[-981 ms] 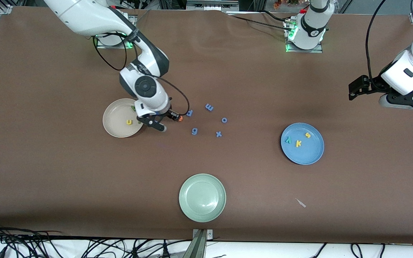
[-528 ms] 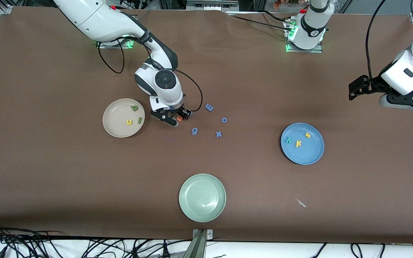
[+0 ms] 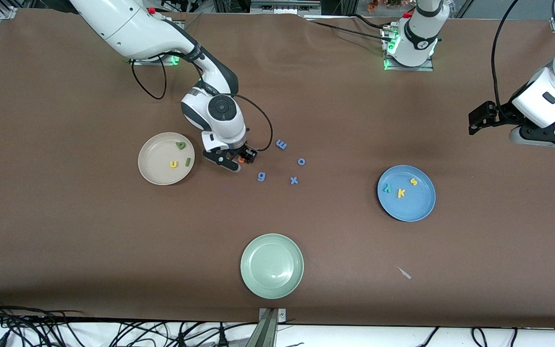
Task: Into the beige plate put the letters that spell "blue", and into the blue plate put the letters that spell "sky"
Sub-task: 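Carry the orange e into the cream plate and open the right gripper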
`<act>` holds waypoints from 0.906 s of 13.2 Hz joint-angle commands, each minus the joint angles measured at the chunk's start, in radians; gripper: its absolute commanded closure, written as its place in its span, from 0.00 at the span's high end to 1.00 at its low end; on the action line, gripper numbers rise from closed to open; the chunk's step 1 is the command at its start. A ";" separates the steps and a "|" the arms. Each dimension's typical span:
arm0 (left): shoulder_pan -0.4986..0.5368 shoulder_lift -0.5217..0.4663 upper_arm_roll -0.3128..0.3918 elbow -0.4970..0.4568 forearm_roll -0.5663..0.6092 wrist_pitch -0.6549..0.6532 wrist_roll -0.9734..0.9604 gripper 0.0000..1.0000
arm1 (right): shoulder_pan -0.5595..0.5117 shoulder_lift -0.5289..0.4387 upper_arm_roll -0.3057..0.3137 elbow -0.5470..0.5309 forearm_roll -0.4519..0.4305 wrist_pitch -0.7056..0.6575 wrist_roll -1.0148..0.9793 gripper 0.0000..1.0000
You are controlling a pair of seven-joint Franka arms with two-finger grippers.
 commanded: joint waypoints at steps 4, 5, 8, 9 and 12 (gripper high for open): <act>0.000 -0.003 0.003 0.014 0.008 -0.014 0.023 1.00 | -0.006 0.014 0.007 0.016 -0.035 0.009 0.008 0.17; 0.000 -0.003 0.004 0.014 0.008 -0.014 0.023 1.00 | -0.006 0.009 0.005 0.019 -0.034 0.009 -0.003 0.10; 0.000 -0.003 0.003 0.014 0.013 -0.014 0.023 1.00 | -0.014 -0.035 -0.022 0.025 0.003 -0.039 -0.079 0.09; 0.000 -0.003 0.001 0.014 0.025 -0.014 0.025 1.00 | -0.022 -0.056 -0.026 0.042 0.064 -0.087 -0.172 0.09; -0.001 -0.003 0.001 0.015 0.028 -0.015 0.025 1.00 | -0.068 -0.151 -0.090 0.056 0.236 -0.265 -0.575 0.09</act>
